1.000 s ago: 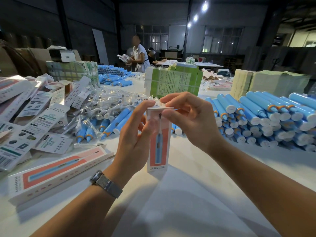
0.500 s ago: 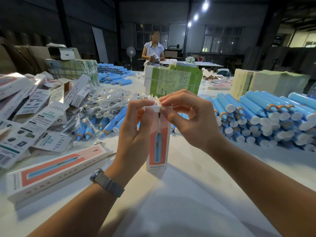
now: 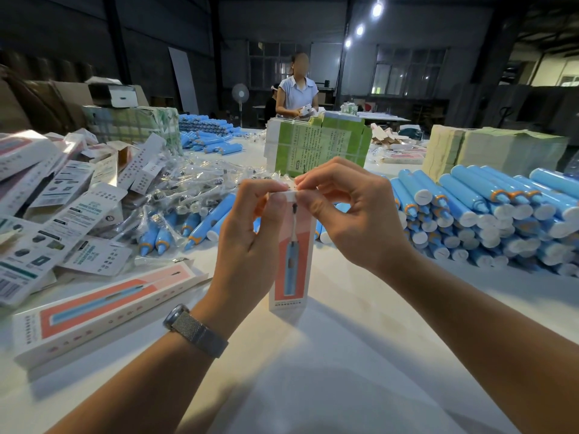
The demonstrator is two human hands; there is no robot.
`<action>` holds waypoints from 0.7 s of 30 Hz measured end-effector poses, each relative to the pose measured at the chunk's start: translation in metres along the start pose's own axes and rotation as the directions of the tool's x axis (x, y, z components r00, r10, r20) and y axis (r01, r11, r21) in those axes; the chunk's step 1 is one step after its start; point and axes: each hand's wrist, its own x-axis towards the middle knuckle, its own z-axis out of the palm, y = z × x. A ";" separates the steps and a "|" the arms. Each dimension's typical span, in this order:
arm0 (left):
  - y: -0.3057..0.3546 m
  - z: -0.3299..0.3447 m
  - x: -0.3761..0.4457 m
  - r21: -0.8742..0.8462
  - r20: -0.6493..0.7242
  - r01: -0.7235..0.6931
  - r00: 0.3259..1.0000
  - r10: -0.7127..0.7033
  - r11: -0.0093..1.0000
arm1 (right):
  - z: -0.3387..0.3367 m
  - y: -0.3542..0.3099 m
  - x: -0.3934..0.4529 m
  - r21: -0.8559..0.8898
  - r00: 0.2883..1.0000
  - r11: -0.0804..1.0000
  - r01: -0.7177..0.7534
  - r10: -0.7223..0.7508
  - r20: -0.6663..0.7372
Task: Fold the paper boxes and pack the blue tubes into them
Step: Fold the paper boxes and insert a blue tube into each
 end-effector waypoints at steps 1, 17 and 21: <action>-0.001 0.000 0.000 0.003 0.006 -0.002 1.000 0.002 1.000 | 0.000 -0.001 0.000 -0.006 1.000 1.000 -0.006 0.006 -0.004; -0.007 -0.004 -0.001 0.132 0.067 -0.133 0.990 0.125 0.982 | -0.009 -0.014 0.010 0.023 0.990 0.991 -0.130 0.128 0.066; -0.008 -0.004 -0.001 0.132 0.077 -0.150 0.987 0.141 0.980 | -0.013 -0.012 0.010 0.059 0.980 0.982 -0.179 0.173 0.098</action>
